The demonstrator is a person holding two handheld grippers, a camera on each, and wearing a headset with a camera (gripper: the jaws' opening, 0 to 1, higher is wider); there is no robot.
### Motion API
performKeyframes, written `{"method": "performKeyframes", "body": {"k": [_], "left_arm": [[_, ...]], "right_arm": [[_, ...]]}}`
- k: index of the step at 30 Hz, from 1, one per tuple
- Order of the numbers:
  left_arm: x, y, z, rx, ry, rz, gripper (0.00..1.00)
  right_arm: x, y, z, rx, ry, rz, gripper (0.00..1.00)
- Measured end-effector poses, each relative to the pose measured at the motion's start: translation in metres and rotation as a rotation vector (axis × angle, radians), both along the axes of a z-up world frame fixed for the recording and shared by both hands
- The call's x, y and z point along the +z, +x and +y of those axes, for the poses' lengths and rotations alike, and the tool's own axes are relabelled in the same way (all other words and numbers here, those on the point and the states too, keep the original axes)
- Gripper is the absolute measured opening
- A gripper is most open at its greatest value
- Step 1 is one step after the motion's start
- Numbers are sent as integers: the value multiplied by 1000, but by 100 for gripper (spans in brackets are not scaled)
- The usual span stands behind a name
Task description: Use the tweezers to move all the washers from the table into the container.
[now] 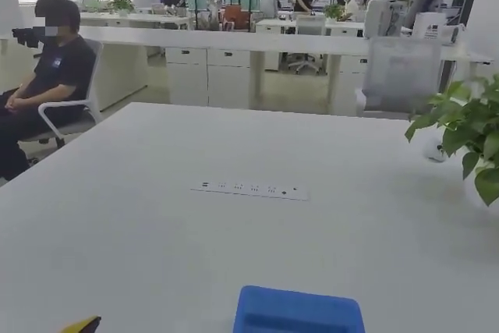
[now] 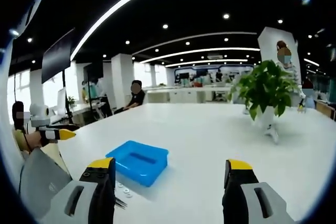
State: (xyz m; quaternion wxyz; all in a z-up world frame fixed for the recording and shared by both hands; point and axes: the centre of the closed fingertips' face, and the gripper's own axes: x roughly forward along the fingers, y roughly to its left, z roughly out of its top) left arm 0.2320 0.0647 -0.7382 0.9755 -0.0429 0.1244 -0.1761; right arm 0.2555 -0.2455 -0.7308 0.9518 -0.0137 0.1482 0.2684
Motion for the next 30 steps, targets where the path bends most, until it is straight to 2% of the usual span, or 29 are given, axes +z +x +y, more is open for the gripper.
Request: {"method": "performKeyframes", "body": {"k": [1,2,5,7,9,11,12,13,15,21,24,25,28,30], "left_arm": [[-4,-2,-2,-22,22,17,85],[-10,-3,-4,-39,45,53,82],[-24,-9,-12,-113,110,125,78],[-30,-12,-18,-164,171,143,72],[-34,-14,-25,-200,165,170,68],[-35,-16,-29,-228,154,185,66],[-35,-16,-32,-241,153,183,64],[-35,-17,-35,-265,153,186,62],[-34,-17,-38,-279,158,180,57],[-34,-16,-47,-344,180,187,49],[-37,-14,-57,-408,192,206,47],[-38,-13,-60,-426,201,208,47],[-47,-13,-66,-492,276,230,45],[-56,-15,-69,-522,321,256,43]], "right_arm": [[-1,0,4,15,-11,8,84],[-3,-1,8,33,-22,17,84],[-15,-5,26,120,-111,57,78],[-22,-7,37,166,-161,76,76],[-28,-11,51,221,-187,90,72],[-32,-14,61,263,-196,103,66],[-33,-14,66,271,-187,103,64],[-36,-20,75,319,-172,121,61],[-37,-25,84,344,-152,149,52],[-49,-34,107,431,-162,174,42],[-55,-35,119,467,-161,182,39],[-57,-35,122,471,-163,184,39],[-61,-35,129,492,-179,185,38],[-65,-35,132,498,-193,189,36]]}}
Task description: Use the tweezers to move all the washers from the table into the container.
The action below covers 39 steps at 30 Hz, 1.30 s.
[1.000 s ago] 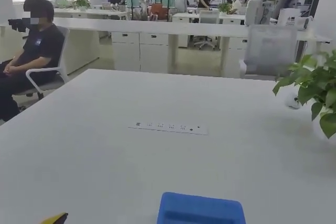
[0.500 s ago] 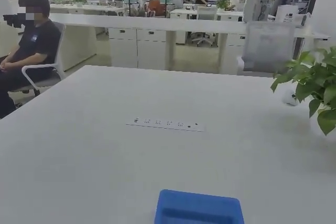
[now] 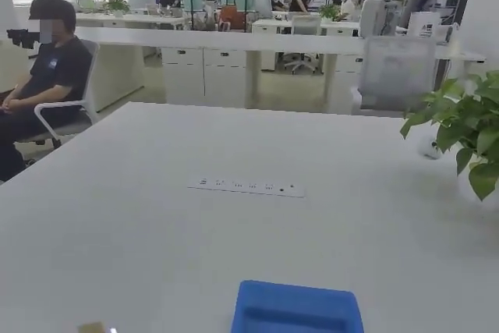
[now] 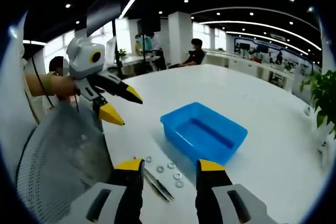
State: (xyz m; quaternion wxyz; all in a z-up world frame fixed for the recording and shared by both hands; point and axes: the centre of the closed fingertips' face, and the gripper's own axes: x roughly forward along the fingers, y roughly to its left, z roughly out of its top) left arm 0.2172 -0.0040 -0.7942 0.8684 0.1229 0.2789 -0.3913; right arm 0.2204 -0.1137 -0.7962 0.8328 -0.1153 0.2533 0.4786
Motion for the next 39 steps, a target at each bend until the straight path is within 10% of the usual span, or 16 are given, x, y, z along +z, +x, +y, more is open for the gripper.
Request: {"method": "performKeyframes", "body": {"k": [5,14,30,39], "left_arm": [[-22,-7,-4,-99,121,32,41],[-40,-15,-29,-227,163,96,23],[-76,-35,-46,-420,328,157,9],[-84,-37,-47,-469,403,139,3]], "right_arm": [[-19,-2,-3,-7,-75,28,31],[-44,-15,-8,66,-195,47,24],[-56,-24,-5,123,-219,89,16],[-59,-24,-3,134,-218,97,16]]}}
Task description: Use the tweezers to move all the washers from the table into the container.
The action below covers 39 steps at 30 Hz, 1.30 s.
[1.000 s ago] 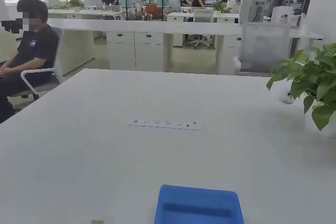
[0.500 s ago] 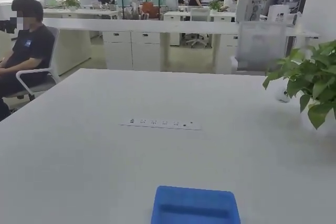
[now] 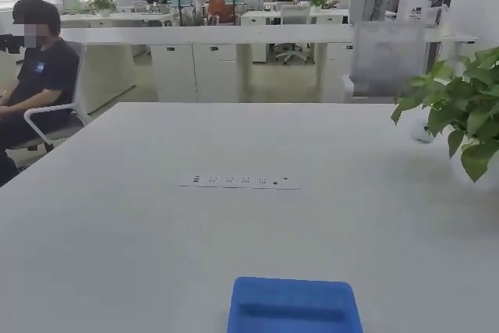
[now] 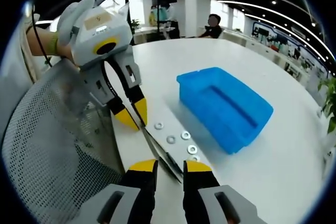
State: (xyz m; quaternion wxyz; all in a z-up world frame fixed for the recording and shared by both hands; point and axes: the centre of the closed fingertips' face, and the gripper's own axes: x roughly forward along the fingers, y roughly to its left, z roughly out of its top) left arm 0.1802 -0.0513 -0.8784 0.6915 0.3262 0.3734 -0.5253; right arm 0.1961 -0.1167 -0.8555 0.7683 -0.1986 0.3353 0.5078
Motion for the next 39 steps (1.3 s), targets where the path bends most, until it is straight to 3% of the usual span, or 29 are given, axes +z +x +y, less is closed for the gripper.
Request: {"method": "performKeyframes", "body": {"k": [5,9,12,16,23,33,39], "left_arm": [[0,2,1,-34,39,-32,0],[-1,3,1,-35,48,-32,0],[2,2,4,-44,60,-50,0],[10,0,6,-7,40,-25,0],[27,-4,11,44,1,-21,0],[52,-6,16,108,-38,-46,0],[65,-11,11,91,-36,-61,0]], "right_arm": [[-2,-1,1,17,-16,-8,16],[-2,-1,0,20,-16,-9,15],[-1,0,0,22,-15,-15,15],[-2,-1,1,27,-19,-14,15],[-2,0,0,24,-25,-14,15],[-4,-3,1,39,-32,-14,15],[-3,-3,2,40,-25,-16,16]]}}
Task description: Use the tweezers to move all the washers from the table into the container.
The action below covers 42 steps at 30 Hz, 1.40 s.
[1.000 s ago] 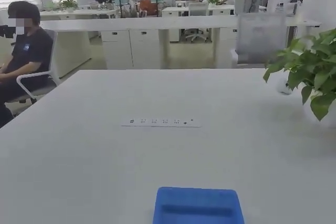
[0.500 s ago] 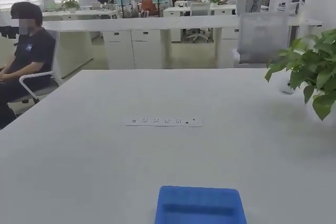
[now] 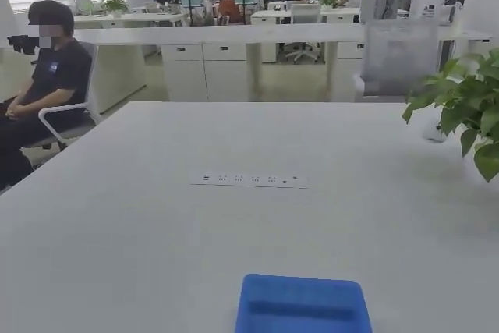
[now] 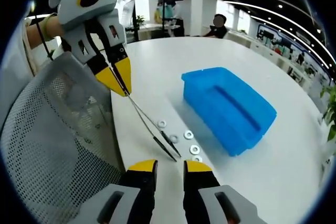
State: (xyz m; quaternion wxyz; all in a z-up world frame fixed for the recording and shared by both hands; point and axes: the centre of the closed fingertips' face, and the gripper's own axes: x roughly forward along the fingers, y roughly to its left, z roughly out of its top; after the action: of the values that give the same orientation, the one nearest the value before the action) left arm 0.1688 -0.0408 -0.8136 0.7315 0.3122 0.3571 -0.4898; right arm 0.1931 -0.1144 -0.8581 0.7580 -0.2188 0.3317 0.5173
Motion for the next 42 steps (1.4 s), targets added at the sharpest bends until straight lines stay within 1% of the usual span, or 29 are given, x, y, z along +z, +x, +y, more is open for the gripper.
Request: {"method": "performKeyframes", "body": {"k": [4,8,12,14,16,19,21,22,25,26,27,29,30,32,33,34,35,36,37,40,42], "left_arm": [[9,-2,-9,-20,-8,-4,0],[17,-6,-23,-55,-20,-10,0],[20,-8,-33,-94,-18,-21,0],[22,-9,-36,-111,-15,-27,0],[24,-8,-39,-128,-11,-31,0],[25,-7,-41,-149,-6,-37,0],[26,-7,-43,-172,5,-44,0],[27,-6,-44,-183,8,-47,0],[29,-6,-49,-217,14,-56,0],[30,-6,-50,-225,14,-58,0],[30,-6,-51,-234,16,-61,0],[31,-6,-54,-261,20,-66,0],[31,-6,-55,-279,27,-70,0],[32,-6,-57,-292,32,-73,0],[32,-6,-58,-297,33,-75,0],[33,-6,-58,-303,33,-75,0],[33,-7,-59,-308,33,-74,0],[33,-6,-59,-311,33,-77,0],[33,-5,-59,-315,39,-86,0],[32,-4,-57,-310,39,-86,0],[32,-5,-56,-307,39,-80,0]], "right_arm": [[0,-3,2,15,0,-1,16],[0,-3,3,23,-1,-2,17],[3,-3,5,28,12,-10,17],[4,-3,5,31,17,-12,18],[5,-3,6,38,16,-21,19],[7,0,6,45,1,-61,25],[11,1,8,47,16,-77,27],[15,2,10,53,35,-90,28],[23,-3,19,100,75,-107,28],[23,-5,21,107,77,-107,28],[23,-6,23,120,78,-107,28],[20,-8,24,164,39,-137,25],[18,-10,24,175,24,-143,23],[17,-11,24,187,25,-137,19],[17,-12,25,195,28,-134,14],[18,-13,26,216,32,-139,9],[18,-12,25,225,25,-150,7],[17,-11,25,206,22,-152,7],[17,-12,25,216,25,-141,7],[17,-12,26,225,25,-150,6],[17,-13,27,235,23,-150,6]]}}
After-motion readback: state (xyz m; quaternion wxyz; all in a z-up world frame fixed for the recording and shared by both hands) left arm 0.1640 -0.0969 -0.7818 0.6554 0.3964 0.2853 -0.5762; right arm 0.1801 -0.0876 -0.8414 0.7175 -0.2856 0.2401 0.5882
